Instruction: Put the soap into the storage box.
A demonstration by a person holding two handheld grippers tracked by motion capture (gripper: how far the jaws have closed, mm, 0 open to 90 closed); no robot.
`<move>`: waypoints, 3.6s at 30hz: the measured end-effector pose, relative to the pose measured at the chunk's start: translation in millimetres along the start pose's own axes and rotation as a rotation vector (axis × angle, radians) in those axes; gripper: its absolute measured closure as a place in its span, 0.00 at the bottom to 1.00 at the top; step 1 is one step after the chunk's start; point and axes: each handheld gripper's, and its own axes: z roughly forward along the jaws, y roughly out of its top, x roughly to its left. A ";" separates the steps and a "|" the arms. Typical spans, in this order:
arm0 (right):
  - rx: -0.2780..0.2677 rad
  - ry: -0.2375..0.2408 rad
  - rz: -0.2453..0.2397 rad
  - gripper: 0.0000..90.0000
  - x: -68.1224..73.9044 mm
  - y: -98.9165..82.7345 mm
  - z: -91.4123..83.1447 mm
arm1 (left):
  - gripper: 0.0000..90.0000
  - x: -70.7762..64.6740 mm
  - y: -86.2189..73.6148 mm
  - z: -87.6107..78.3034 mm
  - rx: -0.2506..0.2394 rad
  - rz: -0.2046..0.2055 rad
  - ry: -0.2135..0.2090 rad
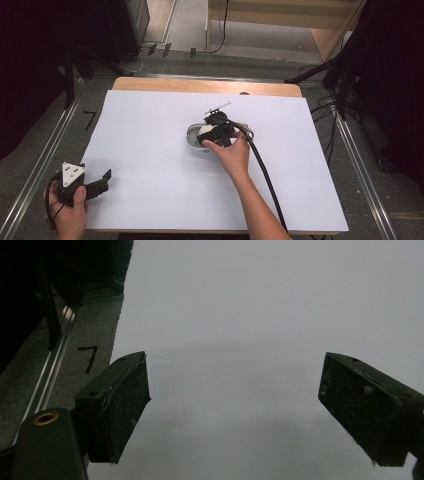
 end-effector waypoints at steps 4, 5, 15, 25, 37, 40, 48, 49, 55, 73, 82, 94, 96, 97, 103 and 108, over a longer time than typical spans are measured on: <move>-0.020 -0.013 -0.005 0.27 1.5 -1.4 -2.3 | 0.15 0.2 0.1 0.0 0.002 -0.001 0.000; -0.020 -0.013 -0.005 0.27 1.5 -1.4 -2.3 | 0.15 0.2 0.1 0.0 0.002 -0.001 0.000; -0.043 -0.010 0.013 0.29 -3.0 -2.6 -11.8 | 0.15 -0.1 0.2 0.3 0.005 0.001 0.002; -0.069 0.002 0.017 0.29 -5.5 -1.2 -19.1 | 0.15 -0.2 0.2 0.4 0.005 0.002 0.002; -0.104 0.021 0.013 0.27 -7.5 -3.0 -34.4 | 0.15 -0.5 0.2 0.6 0.002 0.001 0.002; -0.106 0.020 0.015 0.27 -9.1 -4.5 -37.5 | 0.15 -0.5 0.2 0.7 0.002 0.002 0.002; -0.125 0.034 0.032 0.21 -22.3 -16.1 -49.0 | 0.15 -0.7 0.3 0.6 0.005 0.004 0.004; -0.125 0.034 0.032 0.21 -22.3 -16.1 -49.0 | 0.15 -0.7 0.3 0.6 0.005 0.003 0.002; -0.133 0.049 0.053 0.18 -34.2 -26.3 -54.6 | 0.15 -0.8 0.3 0.5 0.005 0.005 0.004; -0.164 0.012 0.069 0.11 -57.5 -60.0 -69.5 | 0.15 -1.2 0.2 0.5 0.003 0.005 0.006; -0.158 -0.028 0.108 0.11 -78.0 -85.5 -73.8 | 0.15 -1.4 0.1 0.5 0.002 0.005 0.007; -0.177 -0.039 0.118 0.11 -94.9 -115.6 -80.9 | 0.15 -1.7 0.2 0.2 0.005 0.010 0.011; -0.177 -0.039 0.115 0.11 -95.9 -117.6 -81.4 | 0.15 -1.7 0.2 0.2 0.005 0.010 0.011; -0.180 -0.046 0.112 0.11 -96.3 -119.8 -81.9 | 0.15 -1.8 0.1 0.3 0.004 0.010 0.011; -0.199 -0.057 0.112 0.11 -102.9 -133.0 -86.6 | 0.15 -1.8 0.1 0.4 0.003 0.011 0.011; -0.215 -0.061 0.133 0.11 -112.0 -146.7 -92.3 | 0.15 -2.1 0.1 0.6 0.002 0.013 0.013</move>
